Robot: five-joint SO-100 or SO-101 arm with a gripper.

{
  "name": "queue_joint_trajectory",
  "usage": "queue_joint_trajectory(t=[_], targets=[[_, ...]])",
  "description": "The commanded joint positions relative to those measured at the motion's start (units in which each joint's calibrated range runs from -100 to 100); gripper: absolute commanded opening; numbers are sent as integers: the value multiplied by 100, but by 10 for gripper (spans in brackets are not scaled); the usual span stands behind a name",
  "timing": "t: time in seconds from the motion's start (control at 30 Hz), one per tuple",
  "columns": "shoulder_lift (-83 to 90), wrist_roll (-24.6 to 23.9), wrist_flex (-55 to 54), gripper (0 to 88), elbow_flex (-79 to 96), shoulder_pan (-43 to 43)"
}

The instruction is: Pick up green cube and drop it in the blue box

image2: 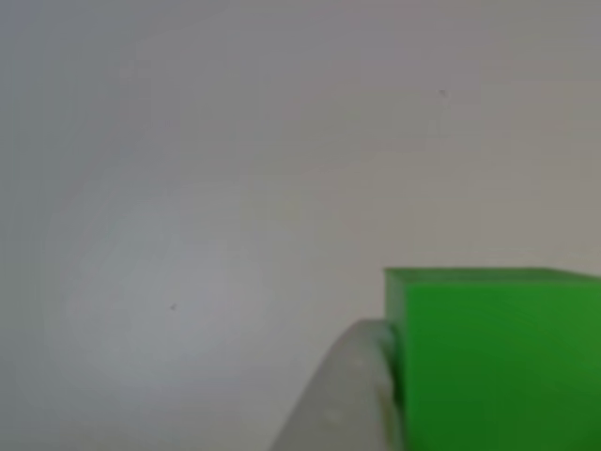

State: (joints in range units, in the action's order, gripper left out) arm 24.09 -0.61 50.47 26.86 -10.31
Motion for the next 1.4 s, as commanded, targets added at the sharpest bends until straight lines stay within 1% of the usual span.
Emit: queue_joint_trajectory(t=[0.0, 0.37, 0.5, 1.13, 1.37], targets=[[286, 5, 49, 23, -355, -486], [219, 5, 25, 23, -400, -1642], [135, 5, 41, 22, -879, -1924], [-2656, 5, 49, 23, -3056, -3022], [-3475, 5, 41, 23, -3878, -3282]])
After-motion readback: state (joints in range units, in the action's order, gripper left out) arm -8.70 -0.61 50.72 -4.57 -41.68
